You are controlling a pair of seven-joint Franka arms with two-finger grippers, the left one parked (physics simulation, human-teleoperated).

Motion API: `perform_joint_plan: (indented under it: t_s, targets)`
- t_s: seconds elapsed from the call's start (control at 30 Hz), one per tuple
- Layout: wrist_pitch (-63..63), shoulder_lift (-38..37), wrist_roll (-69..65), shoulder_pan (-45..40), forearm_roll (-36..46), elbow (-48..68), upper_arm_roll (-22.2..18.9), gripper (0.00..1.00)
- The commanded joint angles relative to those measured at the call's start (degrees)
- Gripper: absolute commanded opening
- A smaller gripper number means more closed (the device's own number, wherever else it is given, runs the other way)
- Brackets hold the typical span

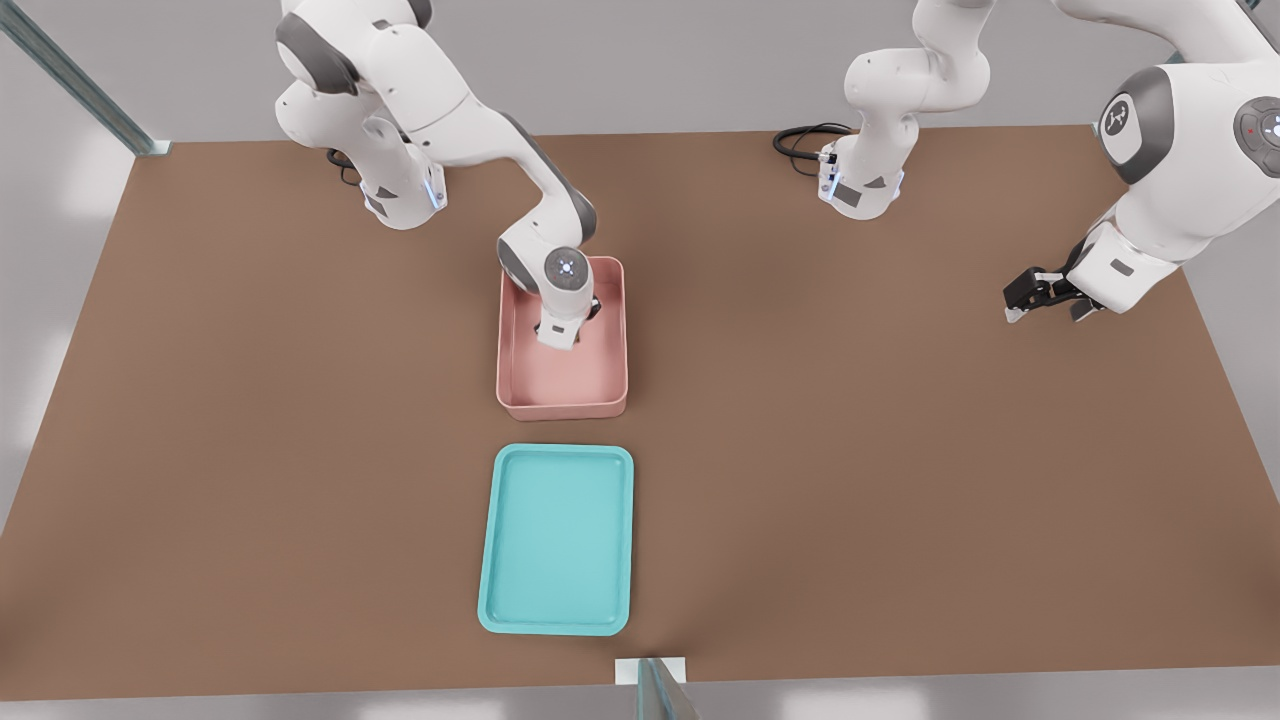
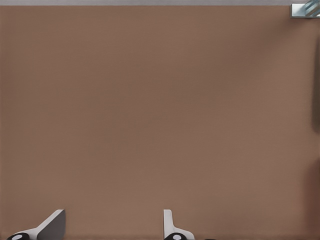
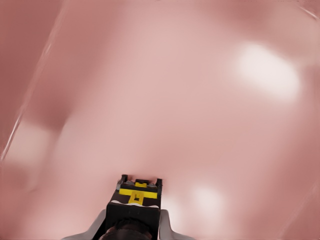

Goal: The left arm remains still, and the right arm places the button from the box into the tray

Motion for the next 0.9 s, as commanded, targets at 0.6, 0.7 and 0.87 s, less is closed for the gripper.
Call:
perform_joint_plan:
  t_s: [0.6, 0.7, 0.87]
  targets:
    - [-20.67, 28.37, -14.34, -11.38, -0.25, 61.49, -8.29, 0.49]
    - [-19.96, 28.37, -13.11, -11.56, -0.07, 61.84, -8.29, 1.0]
    - [-37.18, 10.72, -13.38, -15.16, 1.25, 51.83, -7.85, 1.0]
